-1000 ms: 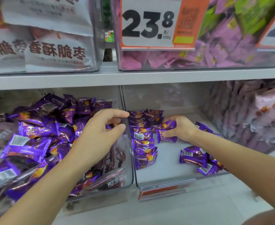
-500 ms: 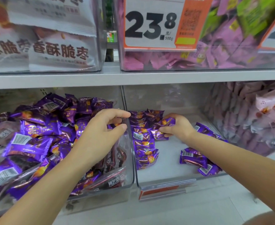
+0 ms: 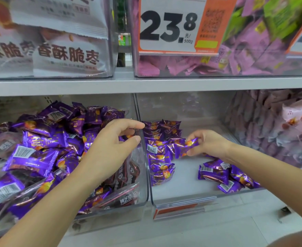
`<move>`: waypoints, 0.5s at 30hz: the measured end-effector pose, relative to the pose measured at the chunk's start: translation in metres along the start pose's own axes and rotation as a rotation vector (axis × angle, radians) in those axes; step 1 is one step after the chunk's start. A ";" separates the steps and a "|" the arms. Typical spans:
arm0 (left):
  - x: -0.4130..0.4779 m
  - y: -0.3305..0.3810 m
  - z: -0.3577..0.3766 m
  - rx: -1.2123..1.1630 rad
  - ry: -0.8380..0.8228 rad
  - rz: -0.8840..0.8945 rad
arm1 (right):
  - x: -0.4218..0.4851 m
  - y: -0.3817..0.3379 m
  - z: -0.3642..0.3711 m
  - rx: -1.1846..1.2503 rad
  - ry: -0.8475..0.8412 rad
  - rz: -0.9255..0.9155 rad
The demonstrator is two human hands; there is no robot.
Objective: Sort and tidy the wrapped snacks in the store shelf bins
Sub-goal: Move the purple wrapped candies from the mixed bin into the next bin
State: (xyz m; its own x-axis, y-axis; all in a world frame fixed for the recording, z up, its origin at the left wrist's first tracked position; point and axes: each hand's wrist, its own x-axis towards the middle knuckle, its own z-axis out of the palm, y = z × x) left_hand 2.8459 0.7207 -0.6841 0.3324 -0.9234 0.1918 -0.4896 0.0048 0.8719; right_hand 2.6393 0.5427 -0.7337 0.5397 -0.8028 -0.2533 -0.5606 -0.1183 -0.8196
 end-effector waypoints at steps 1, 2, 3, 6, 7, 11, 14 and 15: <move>0.000 0.000 0.000 0.000 0.001 0.001 | 0.000 0.002 0.002 -0.030 -0.041 0.007; 0.000 0.000 0.000 -0.001 0.003 0.002 | -0.001 0.004 0.005 -0.076 -0.059 0.009; 0.000 0.000 0.000 -0.003 0.004 0.003 | 0.000 0.005 0.008 -0.167 -0.056 -0.013; 0.000 0.000 0.000 -0.004 0.003 0.002 | 0.007 0.009 0.013 -0.616 0.044 -0.181; -0.001 0.000 0.000 -0.004 0.002 0.001 | 0.008 0.009 0.014 -0.693 0.073 -0.212; 0.000 0.001 0.000 0.000 0.003 0.002 | 0.005 0.001 0.018 -0.829 0.077 -0.291; 0.000 0.001 0.001 -0.005 0.001 -0.001 | 0.006 -0.003 0.019 -0.934 0.073 -0.346; 0.000 0.000 0.001 -0.008 0.001 -0.001 | 0.007 -0.003 0.018 -0.948 0.075 -0.348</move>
State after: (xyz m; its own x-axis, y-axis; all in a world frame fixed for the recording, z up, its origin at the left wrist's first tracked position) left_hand 2.8452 0.7202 -0.6840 0.3339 -0.9229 0.1920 -0.4829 0.0075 0.8757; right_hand 2.6564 0.5482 -0.7424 0.7453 -0.6665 -0.0182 -0.6652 -0.7415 -0.0875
